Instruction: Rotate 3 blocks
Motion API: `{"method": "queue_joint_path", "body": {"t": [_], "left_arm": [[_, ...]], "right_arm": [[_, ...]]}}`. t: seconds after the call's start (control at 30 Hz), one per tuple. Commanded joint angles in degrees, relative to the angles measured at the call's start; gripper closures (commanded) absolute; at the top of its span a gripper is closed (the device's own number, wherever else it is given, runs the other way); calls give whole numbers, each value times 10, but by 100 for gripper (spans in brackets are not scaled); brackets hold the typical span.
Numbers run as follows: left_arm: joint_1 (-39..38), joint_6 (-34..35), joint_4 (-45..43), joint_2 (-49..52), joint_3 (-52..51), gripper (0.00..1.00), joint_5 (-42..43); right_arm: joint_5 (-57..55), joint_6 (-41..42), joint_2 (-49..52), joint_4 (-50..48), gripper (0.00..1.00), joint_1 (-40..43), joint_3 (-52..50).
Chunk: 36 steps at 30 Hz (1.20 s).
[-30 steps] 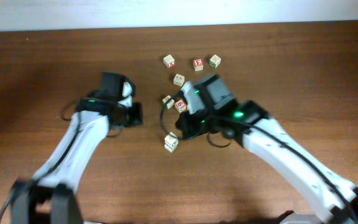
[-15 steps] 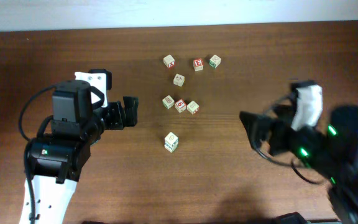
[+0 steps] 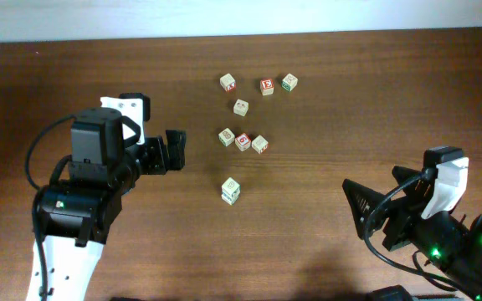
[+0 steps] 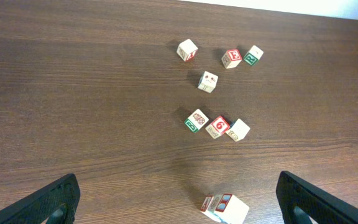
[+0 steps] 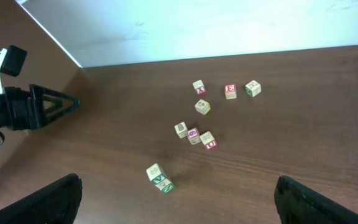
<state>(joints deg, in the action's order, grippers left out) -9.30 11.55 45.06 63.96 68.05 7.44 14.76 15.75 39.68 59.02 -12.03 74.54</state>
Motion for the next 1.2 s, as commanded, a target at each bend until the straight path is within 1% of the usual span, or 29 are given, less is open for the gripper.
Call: {"method": "queue_joint_path", "body": {"t": [0.0, 0.1, 0.17, 0.2, 0.23, 0.27, 0.3, 0.4, 0.43, 0.53, 0.67, 0.83, 0.93, 0.97, 1.17], "left_arm": [[1, -10, 1, -3, 5, 1, -4], [1, -10, 1, -3, 5, 1, -4], [1, -10, 1, -3, 5, 1, -4], [1, -10, 1, -3, 5, 1, -4], [1, -10, 1, -3, 5, 1, -4], [1, -10, 1, -3, 5, 1, -4], [1, -10, 1, -3, 5, 1, -4], [1, -10, 1, -3, 5, 1, -4], [1, -10, 1, -3, 5, 1, -4], [1, -10, 1, -3, 5, 1, -4], [1, -10, 1, -3, 5, 1, -4], [1, -10, 1, -3, 5, 1, -4], [1, -10, 1, -3, 5, 1, -4], [1, -10, 1, -3, 5, 1, -4], [1, -10, 1, -3, 5, 1, -4]], "right_arm": [[-78, -7, 3, 2, 2, 5, 5], [-157, -18, -4, -15, 2, 10, -37], [-137, -83, -26, -65, 2, 35, -91], [-116, -131, -42, -106, 2, 46, -129], [-101, -155, -51, -129, 2, 51, -150], [-51, -233, -89, -222, 2, 68, -235], [-41, -250, -103, -257, 2, 72, -269], [-38, -260, -155, -359, 2, 76, -380], [-37, -260, -183, -412, 2, 76, -438], [-30, -258, -236, -500, 2, 76, -545], [-25, -258, -300, -542, 2, 70, -637], [-29, -258, -370, -542, 2, 51, -704], [-24, -258, -390, -544, 2, 40, -734], [-23, -258, -394, -559, 2, 41, -743], [-23, -258, -395, -576, 2, 42, -742]]}}
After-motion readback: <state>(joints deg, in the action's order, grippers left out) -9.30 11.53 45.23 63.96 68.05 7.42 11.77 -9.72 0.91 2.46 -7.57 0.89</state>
